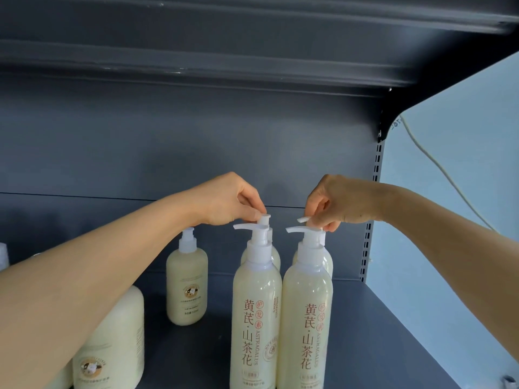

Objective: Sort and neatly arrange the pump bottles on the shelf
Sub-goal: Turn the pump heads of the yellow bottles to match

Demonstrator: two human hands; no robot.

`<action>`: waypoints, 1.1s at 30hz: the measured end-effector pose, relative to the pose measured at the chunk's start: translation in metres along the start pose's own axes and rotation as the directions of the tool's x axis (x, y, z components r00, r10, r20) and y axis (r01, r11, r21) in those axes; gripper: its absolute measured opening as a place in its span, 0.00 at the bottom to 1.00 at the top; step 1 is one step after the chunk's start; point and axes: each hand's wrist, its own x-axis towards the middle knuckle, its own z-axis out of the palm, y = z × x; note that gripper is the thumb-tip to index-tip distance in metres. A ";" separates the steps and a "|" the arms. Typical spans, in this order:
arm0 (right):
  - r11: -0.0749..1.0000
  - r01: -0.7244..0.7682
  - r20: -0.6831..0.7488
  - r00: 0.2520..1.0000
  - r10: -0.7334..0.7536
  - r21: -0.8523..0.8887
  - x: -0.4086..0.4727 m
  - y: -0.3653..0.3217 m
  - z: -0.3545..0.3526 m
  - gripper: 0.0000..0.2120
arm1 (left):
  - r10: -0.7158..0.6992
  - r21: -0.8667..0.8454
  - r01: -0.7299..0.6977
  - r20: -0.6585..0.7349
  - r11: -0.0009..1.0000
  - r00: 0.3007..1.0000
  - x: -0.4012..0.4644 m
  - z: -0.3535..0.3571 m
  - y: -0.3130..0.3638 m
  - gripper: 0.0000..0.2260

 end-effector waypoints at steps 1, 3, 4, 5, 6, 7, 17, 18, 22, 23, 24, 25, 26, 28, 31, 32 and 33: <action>1.000 -0.004 -0.010 1.000 0.004 0.004 -0.001 -0.001 0.001 0.04 | -0.001 0.001 0.001 0.000 1.000 1.000 0.000 0.000 0.000 0.03; 1.000 -0.016 -0.028 0.999 0.016 0.007 -0.002 -0.002 0.002 0.04 | -0.006 0.005 0.006 -0.002 1.000 1.000 0.001 0.000 0.000 0.03; 1.000 -0.022 -0.038 0.999 0.023 0.003 -0.002 -0.002 0.003 0.05 | -0.007 0.006 0.007 -0.002 1.000 1.000 0.001 0.000 0.000 0.03; 1.000 -0.027 -0.049 0.998 0.027 0.000 -0.002 -0.003 0.004 0.05 | -0.008 0.005 0.008 -0.001 1.000 1.000 0.001 0.000 0.000 0.03; 1.000 -0.028 -0.061 0.998 0.028 -0.002 -0.001 -0.003 0.005 0.05 | -0.008 0.004 0.008 -0.001 1.000 1.000 0.001 0.000 0.000 0.03; 1.000 -0.027 -0.072 0.997 0.027 -0.002 0.000 -0.004 0.006 0.06 | -0.007 0.002 0.007 -0.001 1.000 1.000 0.001 0.000 -0.001 0.03; 1.000 -0.028 -0.086 0.996 0.028 0.000 0.003 -0.008 0.007 0.08 | 0.001 -0.010 -0.001 -0.004 1.000 1.000 0.001 0.000 -0.003 0.04; 1.000 -0.028 -0.090 0.996 0.029 0.004 0.003 -0.008 0.008 0.08 | 0.002 -0.010 -0.002 -0.005 1.000 1.000 0.001 0.000 -0.003 0.03; 0.999 -0.028 -0.112 0.993 0.030 0.021 0.005 -0.008 0.010 0.07 | 0.003 -0.007 -0.003 -0.011 1.000 1.000 0.002 0.001 -0.003 0.04; 0.999 -0.029 -0.119 0.992 0.032 0.026 0.006 -0.008 0.011 0.07 | 0.001 -0.012 -0.002 -0.013 1.000 1.000 0.002 0.001 -0.004 0.04; 0.999 -0.029 -0.127 0.991 0.032 0.027 0.007 -0.009 0.012 0.08 | 0.002 -0.017 -0.002 -0.013 1.000 1.000 0.002 0.001 -0.004 0.04; 0.999 -0.027 -0.135 0.990 0.030 0.022 0.008 -0.009 0.013 0.08 | 0.004 -0.021 -0.004 -0.014 1.000 1.000 0.002 0.001 -0.004 0.04; 1.000 -0.027 -0.142 0.990 0.029 0.014 0.009 -0.009 0.013 0.09 | 0.005 -0.025 -0.005 -0.016 1.000 1.000 0.002 0.002 -0.004 0.04; 1.000 -0.030 -0.149 0.988 0.031 0.005 0.009 -0.010 0.014 0.09 | 0.004 -0.037 -0.005 -0.018 0.999 1.000 0.001 0.002 -0.004 0.04; 0.999 -0.031 -0.160 0.987 0.032 0.008 0.008 -0.010 0.015 0.09 | 0.000 -0.040 0.000 -0.021 0.999 1.000 0.001 0.003 -0.004 0.04; 1.000 -0.030 -0.164 0.986 0.031 0.010 0.008 -0.010 0.016 0.09 | 0.000 -0.043 0.000 -0.020 0.999 1.000 0.000 0.003 -0.004 0.04; 1.000 -0.027 -0.168 0.985 0.028 0.009 0.008 -0.010 0.016 0.10 | -0.001 -0.044 0.000 -0.021 0.999 1.000 0.000 0.003 -0.004 0.04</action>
